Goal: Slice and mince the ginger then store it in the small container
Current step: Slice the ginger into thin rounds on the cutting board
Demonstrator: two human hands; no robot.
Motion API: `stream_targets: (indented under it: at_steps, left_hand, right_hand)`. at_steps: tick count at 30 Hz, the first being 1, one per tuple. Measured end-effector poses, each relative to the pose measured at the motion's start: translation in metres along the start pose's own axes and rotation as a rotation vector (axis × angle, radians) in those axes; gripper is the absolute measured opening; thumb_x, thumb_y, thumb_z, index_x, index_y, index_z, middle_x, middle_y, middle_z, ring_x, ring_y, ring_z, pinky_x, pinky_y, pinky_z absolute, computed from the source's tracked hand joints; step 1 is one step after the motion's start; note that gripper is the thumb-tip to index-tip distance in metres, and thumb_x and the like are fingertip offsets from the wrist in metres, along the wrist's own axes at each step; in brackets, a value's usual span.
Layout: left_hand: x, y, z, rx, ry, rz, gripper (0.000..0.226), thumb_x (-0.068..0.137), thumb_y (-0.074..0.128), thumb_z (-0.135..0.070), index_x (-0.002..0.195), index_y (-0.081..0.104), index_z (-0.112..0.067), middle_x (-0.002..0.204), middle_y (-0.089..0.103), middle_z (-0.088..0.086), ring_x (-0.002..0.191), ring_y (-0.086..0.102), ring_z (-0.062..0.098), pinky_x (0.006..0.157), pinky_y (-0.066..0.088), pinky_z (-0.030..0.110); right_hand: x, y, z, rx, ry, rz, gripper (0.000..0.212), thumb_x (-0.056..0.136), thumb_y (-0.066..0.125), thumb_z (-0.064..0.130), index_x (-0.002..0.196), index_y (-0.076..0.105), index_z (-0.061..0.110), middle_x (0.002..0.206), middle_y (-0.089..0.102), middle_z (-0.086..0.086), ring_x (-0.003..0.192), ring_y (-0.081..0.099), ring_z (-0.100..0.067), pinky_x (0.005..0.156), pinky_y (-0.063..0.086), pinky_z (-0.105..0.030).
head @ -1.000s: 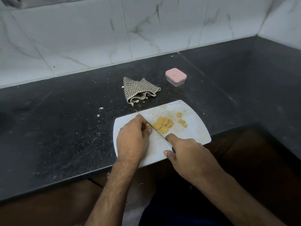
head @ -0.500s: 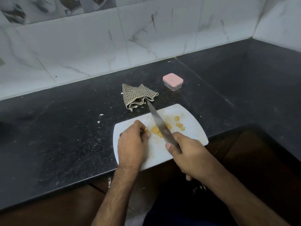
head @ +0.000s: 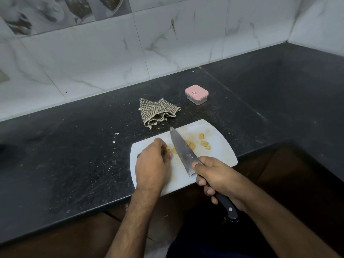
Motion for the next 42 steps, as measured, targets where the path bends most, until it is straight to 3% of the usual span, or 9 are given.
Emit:
stream_targets:
  at_steps: [8, 12, 15, 19, 23, 29, 34, 39, 42]
  left_hand:
    - [-0.001, 0.0, -0.001, -0.027, -0.016, -0.002, 0.013, 0.092, 0.068, -0.029, 0.094, 0.056, -0.029, 0.081, 0.066, -0.012, 0.077, 0.063, 0.012, 0.075, 0.053, 0.037]
    - [0.0, -0.001, -0.002, 0.0, -0.015, -0.003, 0.011, 0.094, 0.067, -0.03, 0.098, 0.057, -0.028, 0.087, 0.068, -0.01, 0.082, 0.064, 0.015, 0.08, 0.054, 0.04]
    - [-0.001, -0.001, 0.0, -0.02, -0.031, 0.012, 0.018, 0.094, 0.067, -0.031, 0.108, 0.056, -0.027, 0.093, 0.07, -0.01, 0.089, 0.067, 0.016, 0.083, 0.054, 0.039]
    - [-0.004, 0.002, 0.001, -0.124, 0.039, 0.035, 0.039, 0.094, 0.068, -0.024, 0.125, 0.044, -0.029, 0.106, 0.06, -0.004, 0.098, 0.065, 0.022, 0.093, 0.052, 0.048]
    - [-0.011, 0.001, -0.003, -0.172, 0.123, -0.054, 0.033, 0.099, 0.063, -0.033, 0.13, 0.058, -0.023, 0.12, 0.046, 0.0, 0.114, 0.051, 0.02, 0.1, 0.049, 0.045]
    - [-0.003, 0.009, -0.006, 0.095, 0.168, 0.048, 0.05, 0.1, 0.048, -0.054, 0.14, 0.061, -0.028, 0.154, 0.036, 0.009, 0.138, 0.033, 0.028, 0.115, 0.035, 0.049]
    - [0.005, 0.01, -0.01, 0.113, 0.178, 0.032, 0.036, 0.102, 0.052, -0.047, 0.126, 0.071, -0.028, 0.153, 0.04, 0.01, 0.137, 0.038, 0.03, 0.117, 0.031, 0.05]
    - [0.019, 0.016, -0.008, -0.046, 0.135, 0.096, 0.008, 0.092, 0.073, -0.036, 0.09, 0.072, -0.028, 0.122, 0.051, 0.0, 0.119, 0.047, 0.023, 0.106, 0.042, 0.049]
    - [0.027, 0.014, -0.007, -0.056, 0.117, 0.14, 0.022, 0.087, 0.078, -0.037, 0.076, 0.059, -0.037, 0.11, 0.045, -0.006, 0.109, 0.041, 0.016, 0.104, 0.042, 0.046]
  right_hand:
    - [-0.007, -0.001, 0.005, -0.379, -0.162, -0.072, 0.017, 0.102, 0.048, 0.038, 0.107, 0.055, 0.023, 0.075, 0.056, -0.001, 0.047, 0.05, -0.009, 0.043, 0.048, -0.029]
    - [-0.013, -0.003, 0.013, -0.884, -0.309, -0.33, 0.034, 0.101, 0.046, 0.05, 0.13, 0.054, 0.034, 0.096, 0.066, 0.009, 0.092, 0.064, -0.016, 0.08, 0.056, -0.037]
    - [-0.013, -0.003, 0.014, -1.048, -0.353, -0.411, 0.041, 0.1, 0.047, 0.051, 0.139, 0.042, 0.039, 0.106, 0.063, 0.009, 0.099, 0.062, -0.016, 0.083, 0.055, -0.035]
    - [-0.01, -0.004, 0.008, -1.067, -0.361, -0.415, 0.034, 0.098, 0.053, 0.047, 0.13, 0.043, 0.038, 0.1, 0.055, 0.008, 0.091, 0.06, -0.015, 0.078, 0.056, -0.036]
    - [-0.011, -0.004, 0.005, -1.072, -0.355, -0.421, 0.036, 0.098, 0.055, 0.047, 0.13, 0.042, 0.038, 0.104, 0.056, 0.009, 0.094, 0.06, -0.015, 0.079, 0.056, -0.034]
    - [-0.017, -0.004, 0.005, -1.078, -0.381, -0.436, 0.037, 0.098, 0.055, 0.047, 0.13, 0.041, 0.038, 0.103, 0.054, 0.009, 0.095, 0.06, -0.015, 0.08, 0.055, -0.036]
    - [-0.022, -0.007, 0.006, -1.078, -0.396, -0.451, 0.036, 0.097, 0.055, 0.047, 0.129, 0.04, 0.038, 0.103, 0.054, 0.01, 0.093, 0.06, -0.015, 0.079, 0.055, -0.036]
    - [-0.026, -0.007, 0.003, -1.098, -0.388, -0.446, 0.036, 0.097, 0.056, 0.045, 0.129, 0.04, 0.039, 0.104, 0.054, 0.01, 0.093, 0.06, -0.014, 0.078, 0.056, -0.034]
    - [-0.028, -0.006, 0.003, -1.104, -0.389, -0.441, 0.035, 0.098, 0.055, 0.044, 0.13, 0.04, 0.04, 0.103, 0.052, 0.01, 0.091, 0.059, -0.014, 0.076, 0.055, -0.032]
Point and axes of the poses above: each hand's wrist, its own x-axis towards the middle knuckle, its own y-axis out of the palm, z = x × y, the point moved 3 cm from there along x, towards the middle knuckle
